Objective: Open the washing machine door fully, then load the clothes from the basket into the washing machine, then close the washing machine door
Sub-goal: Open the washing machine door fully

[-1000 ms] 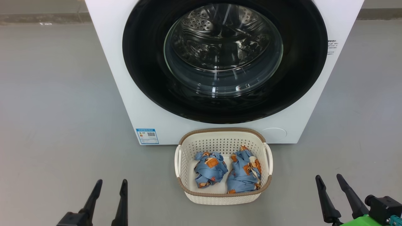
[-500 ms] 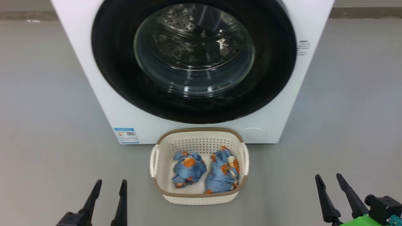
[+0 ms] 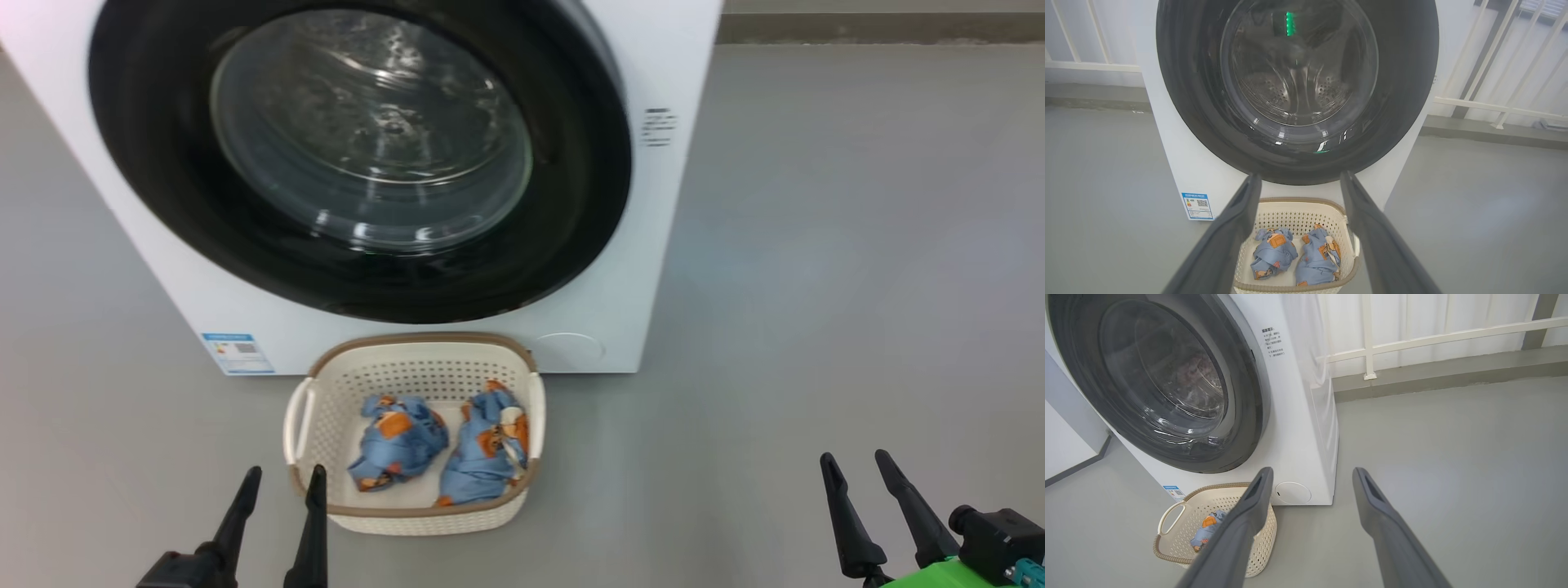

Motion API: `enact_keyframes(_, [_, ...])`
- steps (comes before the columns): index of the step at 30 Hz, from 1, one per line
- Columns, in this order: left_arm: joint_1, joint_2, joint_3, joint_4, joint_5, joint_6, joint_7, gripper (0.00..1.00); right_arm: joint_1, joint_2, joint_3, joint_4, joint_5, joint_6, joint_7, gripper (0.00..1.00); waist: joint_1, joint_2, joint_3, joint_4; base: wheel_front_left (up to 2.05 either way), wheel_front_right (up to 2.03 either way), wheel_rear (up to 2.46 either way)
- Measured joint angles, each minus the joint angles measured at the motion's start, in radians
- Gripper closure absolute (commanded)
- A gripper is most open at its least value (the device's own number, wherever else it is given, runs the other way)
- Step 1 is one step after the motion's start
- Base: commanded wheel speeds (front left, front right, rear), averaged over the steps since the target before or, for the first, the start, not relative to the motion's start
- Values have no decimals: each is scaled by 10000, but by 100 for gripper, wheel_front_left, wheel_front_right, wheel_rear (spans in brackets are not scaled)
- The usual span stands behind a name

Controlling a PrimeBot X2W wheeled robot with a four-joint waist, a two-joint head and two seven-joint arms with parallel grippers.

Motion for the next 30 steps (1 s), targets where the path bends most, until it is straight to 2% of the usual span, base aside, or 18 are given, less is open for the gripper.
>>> enact_keyframes(9, [0,-19,59,-40,-341,0,0,0,-1,0,-13,6,0,0,0,0,0,0,-45,-18,70,69,-139])
enact_keyframes(20, [0,-17,58,-40,-389,-2,0,0,-18,105,-27,-4,0,0,0,0,0,0,-24,31,7,7,-13])
enact_keyframes(21, [0,-17,58,-38,-426,-2,0,0,-34,117,-17,-23,6,0,0,42,0,0,-16,38,0,0,0])
enact_keyframes(23, [0,-15,38,-38,-435,-2,0,0,-73,171,8,-58,73,0,0,98,0,0,-2,51,0,0,0])
enact_keyframes(30, [0,-15,-186,-65,-569,2,0,0,-1020,441,77,-217,1256,0,0,100,0,0,61,124,0,0,0])
